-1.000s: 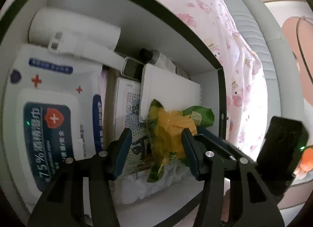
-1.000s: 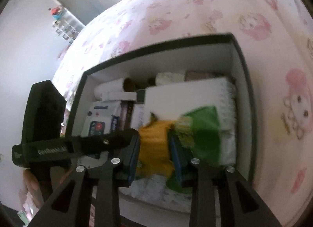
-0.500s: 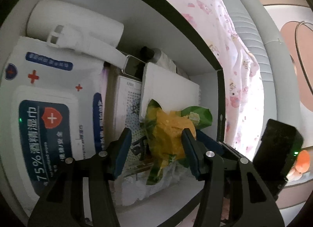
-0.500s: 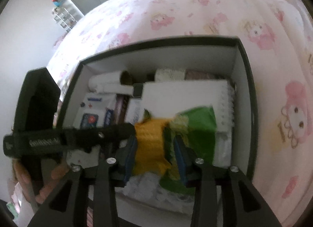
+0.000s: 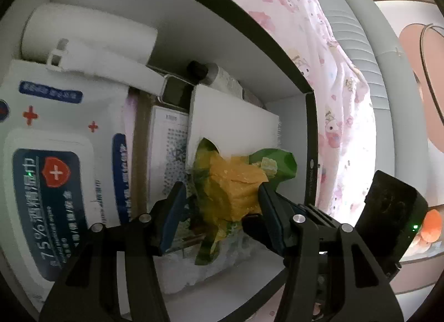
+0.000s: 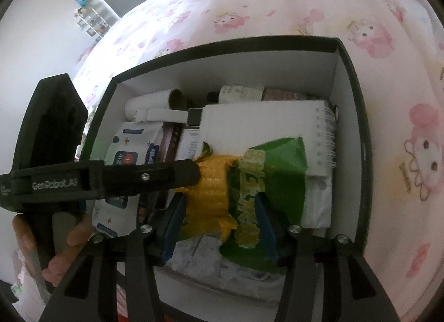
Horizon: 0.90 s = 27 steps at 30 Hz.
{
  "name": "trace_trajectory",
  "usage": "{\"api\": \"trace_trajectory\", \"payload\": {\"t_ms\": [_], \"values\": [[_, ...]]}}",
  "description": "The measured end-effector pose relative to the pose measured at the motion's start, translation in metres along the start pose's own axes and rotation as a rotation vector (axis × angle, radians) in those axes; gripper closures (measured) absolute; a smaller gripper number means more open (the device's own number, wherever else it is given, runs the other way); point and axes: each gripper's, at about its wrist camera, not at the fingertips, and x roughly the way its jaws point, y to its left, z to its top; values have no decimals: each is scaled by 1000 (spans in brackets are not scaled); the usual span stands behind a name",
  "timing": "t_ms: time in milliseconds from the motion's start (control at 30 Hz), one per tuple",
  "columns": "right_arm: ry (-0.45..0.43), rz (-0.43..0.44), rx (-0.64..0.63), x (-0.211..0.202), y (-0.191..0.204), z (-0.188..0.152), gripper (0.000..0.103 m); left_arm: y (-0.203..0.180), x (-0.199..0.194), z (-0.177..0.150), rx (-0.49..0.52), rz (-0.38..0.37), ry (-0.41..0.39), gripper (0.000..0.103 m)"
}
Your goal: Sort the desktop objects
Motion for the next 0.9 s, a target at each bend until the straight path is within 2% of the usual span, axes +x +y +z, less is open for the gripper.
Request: {"api": "trace_trajectory", "payload": {"t_ms": [200, 267, 367, 467, 533, 567, 633, 700, 800, 900], "values": [[-24, 24, -20, 0, 2, 0, 55, -12, 10, 3, 24, -6, 23, 47], [-49, 31, -9, -3, 1, 0, 60, -14, 10, 3, 39, -16, 35, 47], [-88, -3, -14, -14, 4, -2, 61, -13, -5, 3, 34, -15, -11, 49], [-147, -50, -25, -30, 5, -4, 61, -15, -27, 1, 71, 124, -100, 57], [-164, -87, -5, -35, 2, -1, 62, -18, -31, 1, 105, 245, -114, 66], [-165, -98, -1, -35, 1, 0, 67, -17, -31, 2, 119, 268, -105, 68], [-162, -97, 7, -30, -3, 2, 72, -17, -27, 3, 128, 253, -81, 70], [-157, -73, 29, -25, -9, 1, 74, -18, -21, 3, 134, 228, -54, 70], [-165, -91, 16, -27, -8, -4, 77, -22, -11, 0, 136, 221, -36, 71], [-210, -118, 8, -39, -10, -8, 77, -21, -6, -2, 105, 122, 1, 71]]}}
